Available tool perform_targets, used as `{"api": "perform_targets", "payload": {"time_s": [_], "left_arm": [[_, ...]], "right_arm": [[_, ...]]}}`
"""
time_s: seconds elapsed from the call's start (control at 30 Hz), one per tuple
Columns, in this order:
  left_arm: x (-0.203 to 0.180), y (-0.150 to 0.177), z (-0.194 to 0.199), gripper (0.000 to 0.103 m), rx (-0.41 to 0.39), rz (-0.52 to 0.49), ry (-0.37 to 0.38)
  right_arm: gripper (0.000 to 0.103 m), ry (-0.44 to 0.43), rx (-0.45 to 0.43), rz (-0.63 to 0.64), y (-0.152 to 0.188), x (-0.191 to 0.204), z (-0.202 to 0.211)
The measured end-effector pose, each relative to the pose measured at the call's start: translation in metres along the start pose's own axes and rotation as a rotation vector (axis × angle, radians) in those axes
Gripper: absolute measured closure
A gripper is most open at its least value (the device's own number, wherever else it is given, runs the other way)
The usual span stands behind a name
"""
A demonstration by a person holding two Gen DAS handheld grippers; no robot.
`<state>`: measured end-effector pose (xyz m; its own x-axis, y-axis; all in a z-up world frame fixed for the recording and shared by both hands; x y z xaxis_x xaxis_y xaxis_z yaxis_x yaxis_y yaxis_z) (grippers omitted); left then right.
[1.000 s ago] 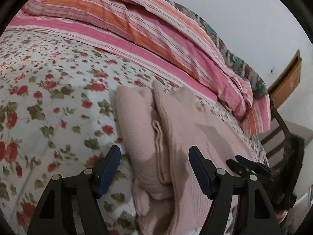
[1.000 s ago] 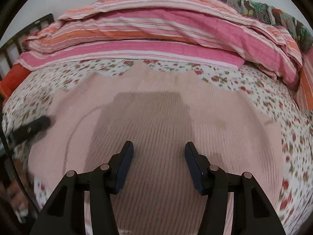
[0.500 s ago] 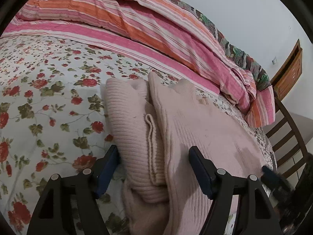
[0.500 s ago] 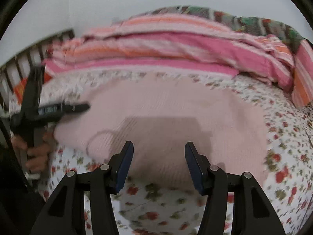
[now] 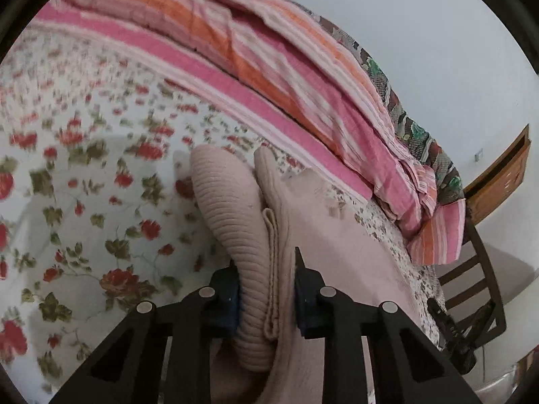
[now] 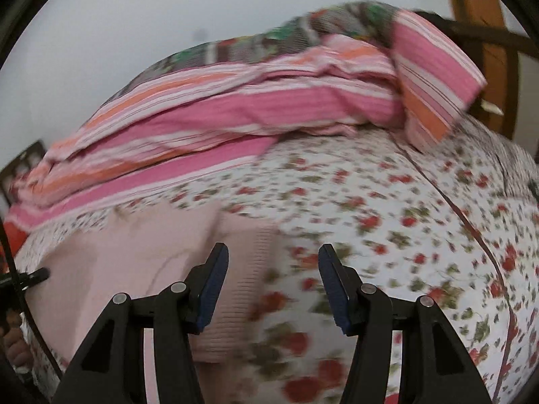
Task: Fold small clothes
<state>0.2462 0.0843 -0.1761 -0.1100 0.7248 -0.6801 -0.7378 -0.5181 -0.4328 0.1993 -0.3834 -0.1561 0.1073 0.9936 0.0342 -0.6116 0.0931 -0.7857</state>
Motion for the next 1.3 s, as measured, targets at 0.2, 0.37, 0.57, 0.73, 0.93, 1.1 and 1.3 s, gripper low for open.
{"api": "perform_targets", "payload": {"time_s": [0.2, 0.37, 0.57, 0.73, 0.93, 1.1, 1.3], "left_arm": [[-0.076, -0.002, 0.013, 0.08, -0.035, -0.053, -0.044], [-0.158, 0.031, 0.005, 0.081, -0.067, -0.229, -0.107], [-0.226, 0.088, -0.044, 0.081, 0.032, -0.273, -0.053], [-0.245, 0.146, -0.109, 0.075, 0.243, -0.258, -0.026], [-0.248, 0.143, -0.088, 0.041, 0.281, -0.236, 0.181], [-0.22, 0.111, -0.056, 0.041, 0.137, -0.305, 0.097], [-0.147, 0.08, -0.04, 0.041, 0.076, -0.274, -0.047]], "right_arm": [[0.048, 0.015, -0.031, -0.046, 0.002, -0.037, 0.017], [0.048, -0.011, -0.018, -0.087, 0.01, -0.065, 0.025], [0.048, -0.033, -0.025, -0.143, 0.018, -0.09, 0.036], [0.048, -0.057, -0.032, -0.176, 0.017, -0.099, 0.038], [0.048, -0.109, -0.038, -0.139, 0.012, -0.081, 0.038], [0.048, -0.242, -0.033, -0.145, 0.009, -0.049, 0.039], [0.042, -0.472, -0.042, -0.108, -0.002, 0.012, 0.056]]}}
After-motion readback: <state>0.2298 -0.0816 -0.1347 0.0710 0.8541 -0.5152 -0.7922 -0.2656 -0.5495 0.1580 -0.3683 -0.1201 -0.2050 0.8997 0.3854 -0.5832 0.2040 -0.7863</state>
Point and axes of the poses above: each gripper's, at about its wrist camera, not at the fingertips, and z roughly against the way its jaws point, x to its left, y to its underside, the point moved 4 cm from there along -z, roughly the way its jaws point, and after that the axes turned 8 degrees about z, right-handed, at the moved point
